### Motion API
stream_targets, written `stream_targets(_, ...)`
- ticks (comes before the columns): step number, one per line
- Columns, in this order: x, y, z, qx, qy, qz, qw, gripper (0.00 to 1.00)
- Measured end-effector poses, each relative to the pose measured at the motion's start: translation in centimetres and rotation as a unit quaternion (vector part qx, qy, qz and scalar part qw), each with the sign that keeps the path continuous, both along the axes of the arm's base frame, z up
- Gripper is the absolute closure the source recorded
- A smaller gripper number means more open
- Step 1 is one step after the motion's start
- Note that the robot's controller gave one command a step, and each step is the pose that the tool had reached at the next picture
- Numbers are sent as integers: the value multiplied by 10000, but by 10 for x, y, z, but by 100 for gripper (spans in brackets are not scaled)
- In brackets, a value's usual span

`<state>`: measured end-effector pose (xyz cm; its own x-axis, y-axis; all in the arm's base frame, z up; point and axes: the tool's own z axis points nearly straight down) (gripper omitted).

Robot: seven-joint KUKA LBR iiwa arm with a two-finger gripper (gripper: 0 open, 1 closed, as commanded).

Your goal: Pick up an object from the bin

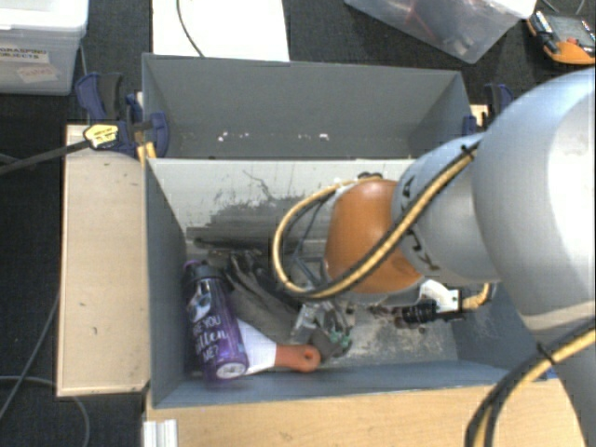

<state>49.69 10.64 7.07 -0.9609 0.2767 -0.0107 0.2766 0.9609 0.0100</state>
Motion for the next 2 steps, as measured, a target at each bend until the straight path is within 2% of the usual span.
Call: stream_targets(2,-1,-1,48,-3,15,-5,10000,100)
